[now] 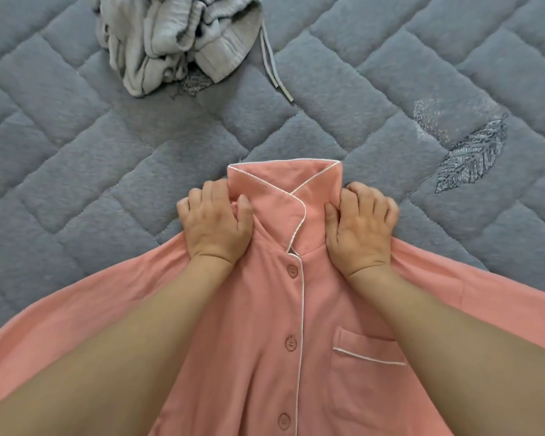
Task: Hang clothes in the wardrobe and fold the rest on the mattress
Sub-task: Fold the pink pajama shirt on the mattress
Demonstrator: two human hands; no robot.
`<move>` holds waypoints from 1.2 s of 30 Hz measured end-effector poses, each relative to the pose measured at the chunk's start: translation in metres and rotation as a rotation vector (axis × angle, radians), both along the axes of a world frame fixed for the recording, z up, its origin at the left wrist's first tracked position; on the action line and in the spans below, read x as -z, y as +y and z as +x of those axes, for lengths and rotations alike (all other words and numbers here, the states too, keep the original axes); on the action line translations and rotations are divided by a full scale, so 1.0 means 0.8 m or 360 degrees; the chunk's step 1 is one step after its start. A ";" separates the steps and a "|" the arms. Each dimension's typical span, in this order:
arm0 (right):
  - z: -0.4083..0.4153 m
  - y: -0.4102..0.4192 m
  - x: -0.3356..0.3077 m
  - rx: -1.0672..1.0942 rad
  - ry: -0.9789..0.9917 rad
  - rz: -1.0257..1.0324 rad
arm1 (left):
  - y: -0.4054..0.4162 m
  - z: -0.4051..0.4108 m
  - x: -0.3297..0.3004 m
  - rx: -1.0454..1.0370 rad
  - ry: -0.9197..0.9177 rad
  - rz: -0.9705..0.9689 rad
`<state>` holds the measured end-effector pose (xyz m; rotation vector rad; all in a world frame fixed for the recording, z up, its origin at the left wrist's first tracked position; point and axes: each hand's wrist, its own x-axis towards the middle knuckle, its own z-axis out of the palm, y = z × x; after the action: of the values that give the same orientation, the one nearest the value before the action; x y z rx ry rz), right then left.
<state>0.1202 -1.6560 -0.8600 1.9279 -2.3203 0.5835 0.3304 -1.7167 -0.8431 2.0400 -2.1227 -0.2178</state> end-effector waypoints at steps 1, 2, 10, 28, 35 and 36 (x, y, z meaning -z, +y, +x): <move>-0.001 -0.001 0.000 -0.0004 -0.0019 -0.0018 | -0.003 -0.002 -0.005 -0.0006 0.0033 0.0018; -0.002 0.000 0.000 -0.0005 -0.0041 -0.0034 | -0.007 -0.002 -0.006 -0.0019 0.0094 0.0052; -0.010 0.022 -0.055 -0.0101 -0.0422 -0.0207 | -0.025 0.019 -0.098 -0.0022 0.1264 0.0662; 0.071 0.113 -0.040 -0.0223 0.0000 0.0622 | 0.151 0.036 -0.018 0.0324 -0.0171 0.0432; 0.070 0.105 -0.019 -0.0230 0.0029 0.0587 | 0.148 0.042 0.012 0.0368 -0.0196 0.0220; 0.069 0.104 -0.019 -0.0230 0.0030 0.0586 | 0.148 0.042 0.012 0.0382 -0.0200 0.0222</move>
<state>0.1756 -1.5726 -0.8451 2.2543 -2.4280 0.1485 0.3642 -1.5986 -0.8523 1.9122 -2.4963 -0.2859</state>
